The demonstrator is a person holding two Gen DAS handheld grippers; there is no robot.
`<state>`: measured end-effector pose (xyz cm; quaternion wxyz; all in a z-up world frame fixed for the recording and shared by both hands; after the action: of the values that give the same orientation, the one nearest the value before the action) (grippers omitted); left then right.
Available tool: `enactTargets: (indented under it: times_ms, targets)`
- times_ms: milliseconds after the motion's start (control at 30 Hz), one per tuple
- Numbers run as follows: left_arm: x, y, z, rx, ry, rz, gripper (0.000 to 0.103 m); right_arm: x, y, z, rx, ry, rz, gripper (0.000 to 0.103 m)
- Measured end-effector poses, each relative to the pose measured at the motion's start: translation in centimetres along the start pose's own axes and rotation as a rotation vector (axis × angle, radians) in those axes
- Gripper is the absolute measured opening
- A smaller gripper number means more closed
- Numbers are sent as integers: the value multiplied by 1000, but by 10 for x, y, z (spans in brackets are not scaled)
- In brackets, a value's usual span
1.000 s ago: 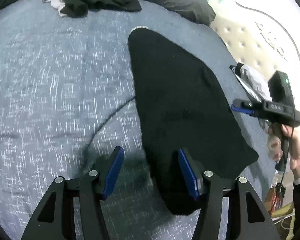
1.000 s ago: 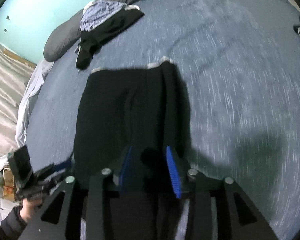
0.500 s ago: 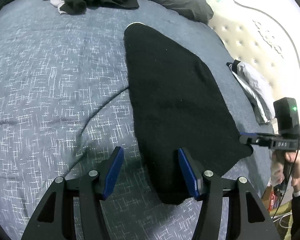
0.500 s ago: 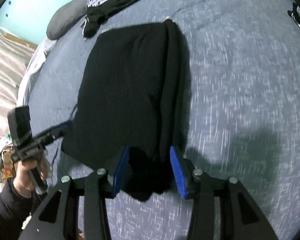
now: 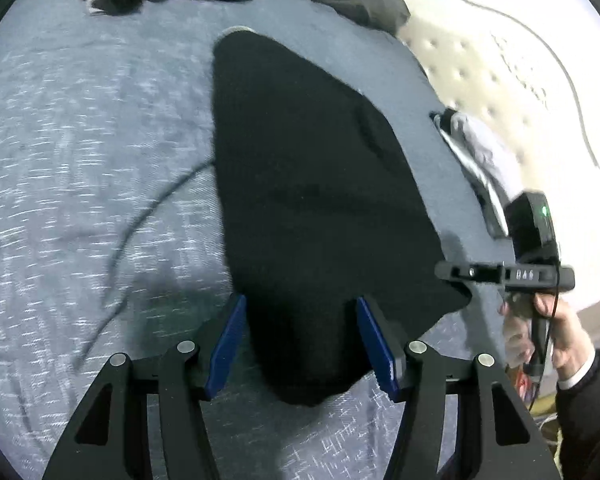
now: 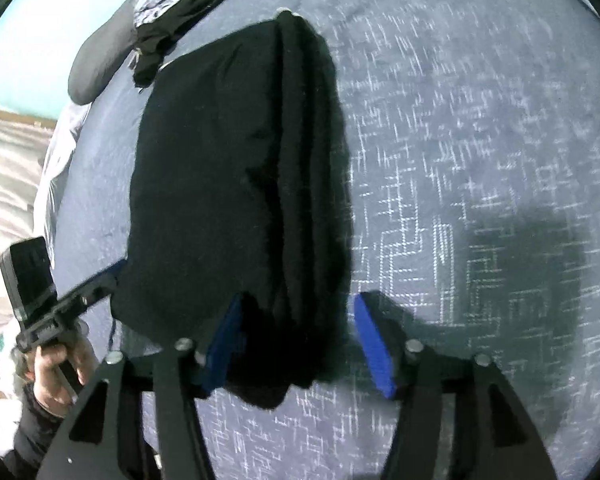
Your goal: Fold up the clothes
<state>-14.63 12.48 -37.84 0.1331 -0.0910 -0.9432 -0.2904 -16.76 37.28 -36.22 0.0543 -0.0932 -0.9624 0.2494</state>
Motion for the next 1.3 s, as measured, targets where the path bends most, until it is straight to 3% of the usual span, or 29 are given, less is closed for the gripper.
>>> enactTargets:
  times_ms: [233, 433, 633, 667, 733, 800, 1100, 1167, 1233, 1300]
  targets:
    - [1, 1, 20, -54, -30, -35, 73, 10, -5, 15, 53, -11, 28, 68]
    - [1, -7, 35, -103, -46, -76, 77, 13, -9, 23, 20, -17, -10, 72]
    - [-1, -3, 33, -98, -36, -47, 75, 16, -12, 29, 3, -11, -44, 74]
    - [-2, -3, 32, -106, -34, -49, 71, 16, -14, 29, 12, -12, -48, 73]
    - [-4, 0, 29, -122, -28, -51, 66, 14, -18, 28, 42, -20, -61, 60]
    - [-6, 1, 26, -127, -22, -48, 65, 14, -18, 30, 67, -25, -59, 53]
    - [4, -1, 40, -161, -14, -44, 68, 25, -18, 43, 142, -13, -43, 58]
    - [4, 2, 37, -153, -12, -39, 67, 25, -20, 39, 150, -3, -60, 54]
    - [3, 6, 34, -146, -9, -35, 63, 24, -25, 34, 167, 3, -78, 42]
    - [3, 12, 28, -149, 2, -33, 61, 24, -27, 31, 169, 3, -93, 42]
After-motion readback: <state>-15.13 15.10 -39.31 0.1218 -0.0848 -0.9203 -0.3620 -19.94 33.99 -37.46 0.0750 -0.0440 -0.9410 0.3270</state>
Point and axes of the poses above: each gripper's, at about its wrist camera, not at the fingertips, and z roughly the way its jaws point, y to its right, x to its top, the point moved 8 cm from there along z, roughly the way its jaws point, and after that the axes turned 5 degrees about -y, right-handed, at the moved point
